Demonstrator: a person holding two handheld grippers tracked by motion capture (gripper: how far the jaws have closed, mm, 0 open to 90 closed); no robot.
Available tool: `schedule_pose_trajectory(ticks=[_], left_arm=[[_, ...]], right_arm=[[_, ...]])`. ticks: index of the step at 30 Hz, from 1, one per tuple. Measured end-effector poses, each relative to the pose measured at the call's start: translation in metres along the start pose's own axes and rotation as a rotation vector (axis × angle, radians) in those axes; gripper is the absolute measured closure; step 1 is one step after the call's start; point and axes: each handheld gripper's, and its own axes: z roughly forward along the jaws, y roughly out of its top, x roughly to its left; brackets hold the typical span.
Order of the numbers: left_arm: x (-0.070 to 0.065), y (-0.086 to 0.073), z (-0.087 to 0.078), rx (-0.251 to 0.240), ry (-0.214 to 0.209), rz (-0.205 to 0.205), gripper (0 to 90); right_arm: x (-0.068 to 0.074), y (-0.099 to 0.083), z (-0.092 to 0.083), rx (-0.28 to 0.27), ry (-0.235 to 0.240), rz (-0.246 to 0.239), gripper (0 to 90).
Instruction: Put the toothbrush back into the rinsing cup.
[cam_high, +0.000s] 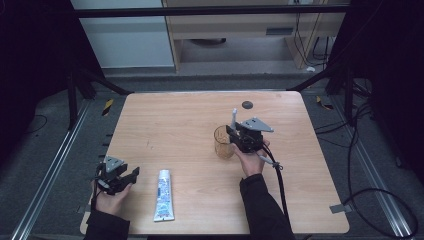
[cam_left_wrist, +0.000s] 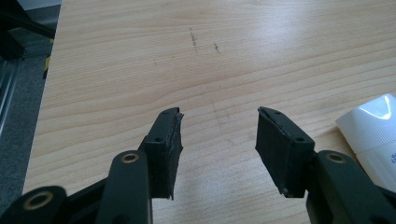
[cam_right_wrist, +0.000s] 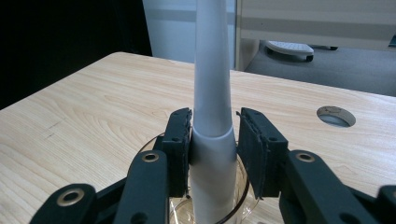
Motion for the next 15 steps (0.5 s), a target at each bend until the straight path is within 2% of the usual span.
schedule_pose_trajectory(ticks=[4,10,15], left_arm=[[0.0,0.0,-0.0002,-0.001,0.0,-0.001,49.4],[-0.0001,0.0002,-0.0008,-0.004,0.001,0.001,49.4],[0.0,0.0003,-0.0013,-0.004,0.0,-0.001,49.4]], right_arm=[[-0.0002,-0.0001,-0.0005,0.004,-0.001,-0.002,60.7],[0.0016,0.0009,-0.0029,0.011,0.015,0.0,46.2],[0.0022,0.0028,-0.008,0.024,0.021,-0.002,37.6]])
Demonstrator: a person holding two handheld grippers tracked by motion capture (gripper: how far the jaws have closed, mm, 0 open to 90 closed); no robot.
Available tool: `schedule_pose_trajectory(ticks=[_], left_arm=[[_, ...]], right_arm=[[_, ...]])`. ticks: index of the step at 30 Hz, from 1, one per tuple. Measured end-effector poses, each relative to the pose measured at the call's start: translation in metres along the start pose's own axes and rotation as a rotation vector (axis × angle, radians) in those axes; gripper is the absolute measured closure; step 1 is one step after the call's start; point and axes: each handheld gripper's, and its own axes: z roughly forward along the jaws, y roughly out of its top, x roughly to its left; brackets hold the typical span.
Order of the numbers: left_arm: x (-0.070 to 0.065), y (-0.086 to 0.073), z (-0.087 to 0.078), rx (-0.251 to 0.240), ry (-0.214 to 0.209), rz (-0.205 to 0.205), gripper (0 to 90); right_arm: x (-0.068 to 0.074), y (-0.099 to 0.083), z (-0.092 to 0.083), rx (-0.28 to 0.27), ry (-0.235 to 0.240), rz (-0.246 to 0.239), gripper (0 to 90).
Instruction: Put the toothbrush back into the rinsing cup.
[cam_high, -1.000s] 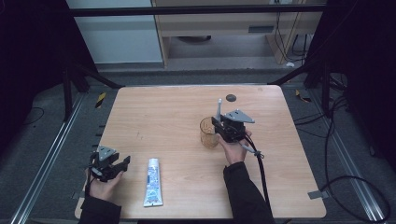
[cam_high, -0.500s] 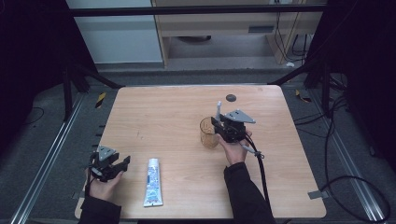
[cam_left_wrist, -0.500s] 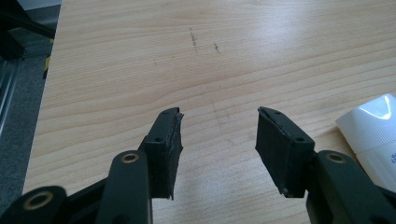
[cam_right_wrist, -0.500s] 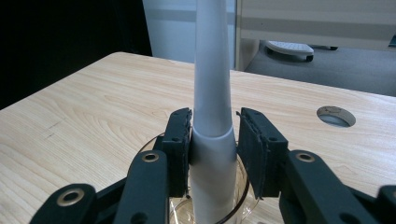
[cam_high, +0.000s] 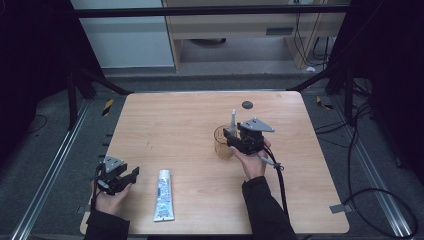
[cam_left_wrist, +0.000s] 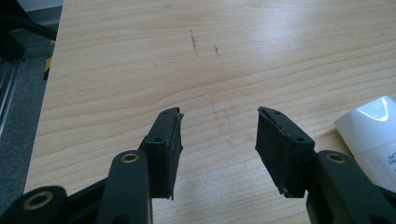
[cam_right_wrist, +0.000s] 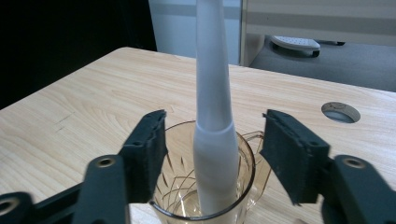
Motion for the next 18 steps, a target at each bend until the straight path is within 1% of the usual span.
schedule_pose_trajectory(ticks=[5,10,15,18], left_arm=[[-0.001,0.0,-0.001,-0.005,-0.004,-0.002,49.4],[-0.002,0.001,-0.004,-0.012,-0.01,-0.005,51.2],[-0.004,0.001,-0.006,-0.01,-0.026,-0.001,56.9],[-0.005,0.001,-0.008,-0.006,-0.04,0.002,61.2]], right_arm=[[0.0,0.002,-0.008,0.012,0.003,-0.006,32.0],[-0.001,0.006,-0.023,0.023,0.001,-0.016,29.0],[-0.005,0.005,-0.042,0.029,-0.005,-0.015,27.2],[-0.01,0.002,-0.053,0.044,-0.016,-0.021,26.4]])
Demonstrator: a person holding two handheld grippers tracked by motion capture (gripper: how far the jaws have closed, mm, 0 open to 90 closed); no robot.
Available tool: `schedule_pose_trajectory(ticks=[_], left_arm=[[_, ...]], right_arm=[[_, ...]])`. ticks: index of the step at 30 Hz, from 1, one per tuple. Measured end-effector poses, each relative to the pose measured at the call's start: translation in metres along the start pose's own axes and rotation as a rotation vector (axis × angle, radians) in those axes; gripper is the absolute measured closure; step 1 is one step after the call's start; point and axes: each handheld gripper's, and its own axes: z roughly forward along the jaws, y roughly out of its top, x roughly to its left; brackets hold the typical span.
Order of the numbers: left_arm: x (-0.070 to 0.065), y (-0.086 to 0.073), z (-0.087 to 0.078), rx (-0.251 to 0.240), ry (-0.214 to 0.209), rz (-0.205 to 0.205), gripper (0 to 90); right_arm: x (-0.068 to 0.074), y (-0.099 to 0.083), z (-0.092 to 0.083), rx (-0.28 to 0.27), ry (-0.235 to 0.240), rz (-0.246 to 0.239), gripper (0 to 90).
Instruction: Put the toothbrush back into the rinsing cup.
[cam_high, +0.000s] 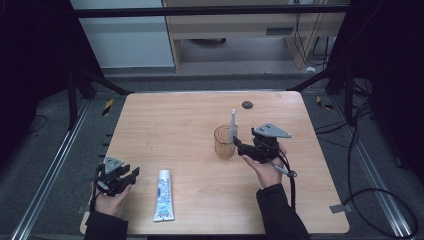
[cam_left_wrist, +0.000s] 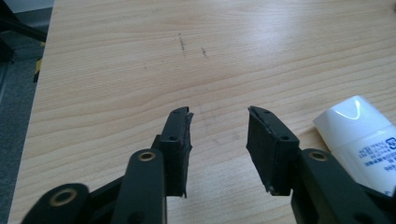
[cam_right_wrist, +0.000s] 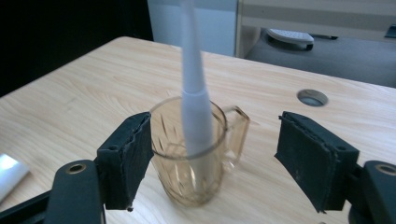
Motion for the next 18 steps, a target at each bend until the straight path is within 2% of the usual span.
schedule_pose_trajectory(ticks=[5,9,16,18], left_arm=[[-0.004,-0.001,-0.002,0.009,-0.025,0.003,67.5],[-0.01,-0.002,-0.004,0.024,-0.043,0.023,72.4],[-0.021,-0.007,-0.005,0.082,-0.094,0.065,81.9],[-0.026,-0.009,-0.006,0.098,-0.114,0.079,85.4]], right_arm=[[-0.012,-0.011,-0.016,0.035,-0.023,-0.012,26.3],[-0.023,-0.025,-0.029,0.06,-0.028,-0.001,26.9],[-0.037,-0.049,-0.041,0.111,-0.045,0.004,30.2],[-0.039,-0.053,-0.043,0.127,-0.032,0.001,31.5]])
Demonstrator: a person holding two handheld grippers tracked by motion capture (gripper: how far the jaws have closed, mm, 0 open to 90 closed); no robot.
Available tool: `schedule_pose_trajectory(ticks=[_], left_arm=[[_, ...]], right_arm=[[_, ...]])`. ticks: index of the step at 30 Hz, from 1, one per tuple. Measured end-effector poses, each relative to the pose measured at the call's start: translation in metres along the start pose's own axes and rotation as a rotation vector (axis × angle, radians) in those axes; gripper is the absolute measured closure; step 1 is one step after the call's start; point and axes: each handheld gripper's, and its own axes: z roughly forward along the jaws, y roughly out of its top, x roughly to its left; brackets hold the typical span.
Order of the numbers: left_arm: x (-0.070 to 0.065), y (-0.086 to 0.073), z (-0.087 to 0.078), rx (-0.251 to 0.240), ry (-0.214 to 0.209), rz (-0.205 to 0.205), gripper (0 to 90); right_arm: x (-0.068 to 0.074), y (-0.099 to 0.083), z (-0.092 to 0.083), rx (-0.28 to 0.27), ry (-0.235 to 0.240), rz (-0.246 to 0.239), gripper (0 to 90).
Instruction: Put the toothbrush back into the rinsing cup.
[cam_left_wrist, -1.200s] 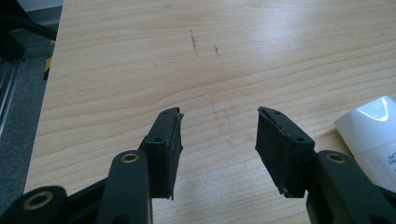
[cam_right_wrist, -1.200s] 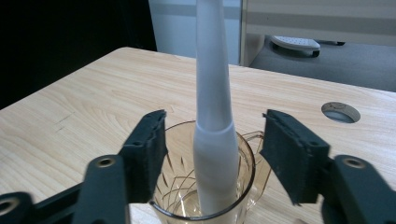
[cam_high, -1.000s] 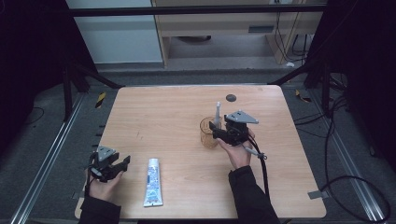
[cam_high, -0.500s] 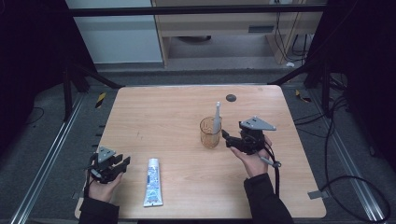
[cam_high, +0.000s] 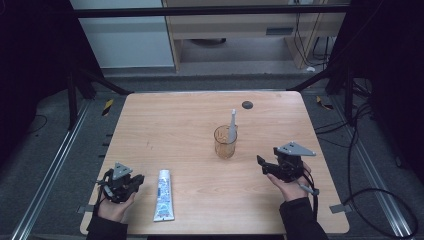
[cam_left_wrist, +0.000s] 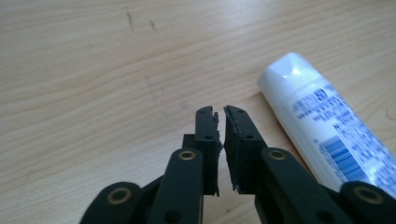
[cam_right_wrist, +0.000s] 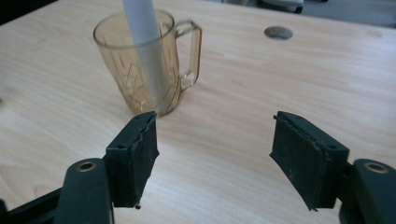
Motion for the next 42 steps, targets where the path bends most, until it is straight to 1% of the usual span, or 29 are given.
schedule_pose_trajectory(ticks=[1,3,4,5,9,11,15,16,17,20,21,22,23,26,32,33,35,39,41,42], left_arm=[[-0.002,-0.001,0.0,0.008,-0.011,0.007,86.7],[-0.008,-0.002,-0.001,0.026,-0.034,0.015,88.2],[-0.01,-0.003,-0.001,0.034,-0.042,0.023,88.8],[-0.013,-0.005,-0.002,0.046,-0.05,0.035,89.0],[-0.021,-0.01,-0.004,0.076,-0.079,0.062,89.3],[-0.025,-0.012,-0.005,0.089,-0.097,0.076,89.3],[-0.032,-0.015,-0.004,0.121,-0.129,0.112,89.4],[-0.034,-0.016,-0.003,0.124,-0.135,0.114,89.4],[-0.035,-0.017,-0.003,0.128,-0.141,0.119,89.5],[-0.04,-0.019,-0.002,0.14,-0.156,0.132,89.5],[-0.041,-0.019,-0.002,0.138,-0.153,0.134,89.5],[-0.041,-0.018,-0.003,0.134,-0.157,0.132,89.5],[-0.041,-0.018,-0.002,0.13,-0.167,0.125,89.5],[-0.044,-0.018,-0.001,0.125,-0.175,0.127,89.5],[-0.056,-0.017,0.002,0.135,-0.191,0.168,89.5],[-0.059,-0.017,0.003,0.137,-0.196,0.17,89.5],[-0.064,-0.015,0.006,0.138,-0.204,0.18,89.5],[-0.074,-0.007,0.014,0.131,-0.203,0.203,89.5],[-0.078,-0.003,0.019,0.126,-0.2,0.206,89.6],[-0.08,-0.001,0.021,0.123,-0.194,0.213,89.5]], right_arm=[[0.0,-0.002,0.0,0.009,0.005,0.002,31.6],[0.001,-0.006,-0.002,0.012,0.008,-0.007,32.5],[0.002,-0.008,-0.003,0.013,0.013,-0.003,32.8],[0.002,-0.009,-0.004,0.018,0.017,0.0,33.0],[0.003,-0.015,-0.004,0.027,0.017,-0.014,34.1],[0.003,-0.017,-0.004,0.034,0.018,-0.008,34.3],[0.001,-0.022,-0.004,0.044,0.004,-0.014,34.5],[0.001,-0.024,-0.004,0.045,0.003,-0.009,34.5],[-0.001,-0.025,-0.004,0.048,-0.001,-0.016,34.5],[-0.002,-0.03,-0.005,0.053,-0.01,-0.011,34.3],[-0.003,-0.031,-0.005,0.055,-0.015,-0.014,34.2],[-0.004,-0.032,-0.006,0.059,-0.016,-0.004,34.1],[-0.005,-0.033,-0.006,0.054,-0.019,-0.01,33.8],[-0.006,-0.034,-0.007,0.054,-0.02,-0.008,33.0],[-0.009,-0.037,-0.007,0.057,-0.027,-0.005,33.0],[-0.009,-0.037,-0.007,0.057,-0.028,-0.004,33.0],[-0.009,-0.037,-0.008,0.06,-0.023,0.006,33.0],[-0.01,-0.039,-0.005,0.07,-0.019,0.012,32.8],[-0.01,-0.04,-0.004,0.078,-0.019,0.011,32.7],[-0.01,-0.041,-0.003,0.082,-0.021,0.015,32.6]])
